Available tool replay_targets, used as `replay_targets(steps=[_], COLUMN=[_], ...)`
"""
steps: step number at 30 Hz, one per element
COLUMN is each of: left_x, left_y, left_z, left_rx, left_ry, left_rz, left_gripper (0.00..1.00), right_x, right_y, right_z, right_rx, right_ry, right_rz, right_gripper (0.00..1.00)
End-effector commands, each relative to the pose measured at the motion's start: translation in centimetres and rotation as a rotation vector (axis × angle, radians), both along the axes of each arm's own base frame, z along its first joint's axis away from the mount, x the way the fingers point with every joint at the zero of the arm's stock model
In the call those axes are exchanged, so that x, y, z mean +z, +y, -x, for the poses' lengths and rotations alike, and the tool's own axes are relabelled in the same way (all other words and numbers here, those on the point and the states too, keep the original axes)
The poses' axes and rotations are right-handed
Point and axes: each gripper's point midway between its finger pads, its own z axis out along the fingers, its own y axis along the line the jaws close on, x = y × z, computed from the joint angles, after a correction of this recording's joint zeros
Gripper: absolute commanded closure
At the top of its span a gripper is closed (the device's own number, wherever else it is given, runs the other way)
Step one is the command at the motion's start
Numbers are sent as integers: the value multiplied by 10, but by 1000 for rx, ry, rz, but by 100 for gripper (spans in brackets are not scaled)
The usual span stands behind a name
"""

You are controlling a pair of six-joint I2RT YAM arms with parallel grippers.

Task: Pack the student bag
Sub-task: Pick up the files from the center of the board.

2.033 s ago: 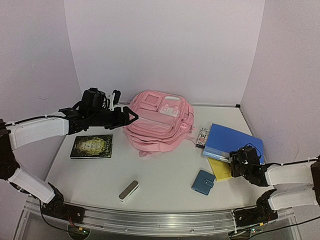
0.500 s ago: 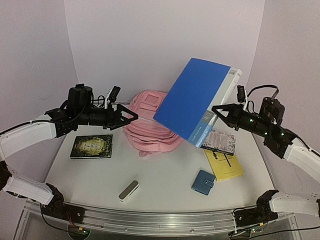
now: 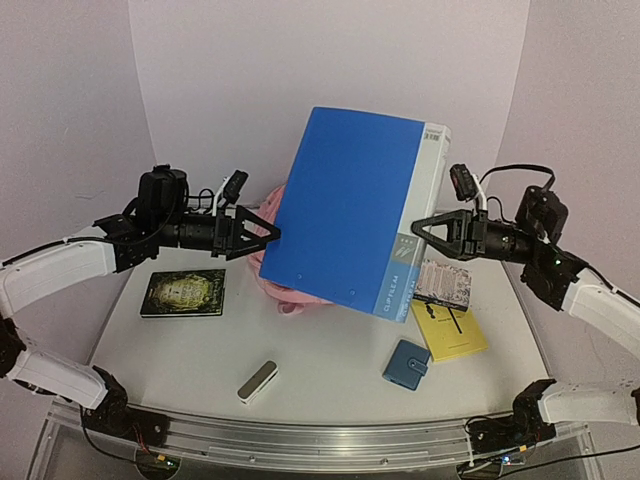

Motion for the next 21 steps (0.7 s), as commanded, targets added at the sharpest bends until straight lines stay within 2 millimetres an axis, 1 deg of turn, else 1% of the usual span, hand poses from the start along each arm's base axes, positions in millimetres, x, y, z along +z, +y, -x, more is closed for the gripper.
replay_targets(steps=[1,3,4,5,7,11,12,13,15,16,17,18,19,20,21], left_x=[36,42,45,48,51,51,49,48,45,43,42,44,46,48,52], left_y=[-17,-23,-24,-23,-21,-17,-17,-18,-17,-17,-16,-15,-14,-12,-10], left_z=[7,15,18,21,25,28,28,28,23,19,16,12,7,3,-2], left_rx=[-124,-187,-207,-220,-223,-213,-212,-209,-180,-154,-127,-100,-65,-30,3], left_ry=[-76,-85,-93,-106,-133,-143,-136,-132,-119,-111,-108,-115,-123,-135,-148], left_rz=[102,134,147,160,170,187,190,193,196,196,203,213,219,226,239], left_gripper=[3,12,19,28,43,79,87,93,100,100,100,100,100,100,100], right_x=[46,45,44,42,38,22,19,16,12,10,9,6,3,0,-5], right_y=[10,14,16,17,19,26,28,29,30,30,29,28,25,23,20], right_z=[23,22,21,20,17,5,0,-5,-17,-23,-30,-35,-42,-49,-55], right_rx=[121,135,138,141,147,146,133,117,72,43,5,-29,-74,-122,-172], right_ry=[-172,-171,-172,-171,-170,-148,-141,-137,-120,-110,-104,-93,-77,-60,-39], right_rz=[-91,-89,-87,-83,-75,-49,-44,-41,-35,-34,-33,-35,-41,-49,-54], right_gripper=[98,98,98,98,97,94,89,79,59,47,31,19,9,3,2])
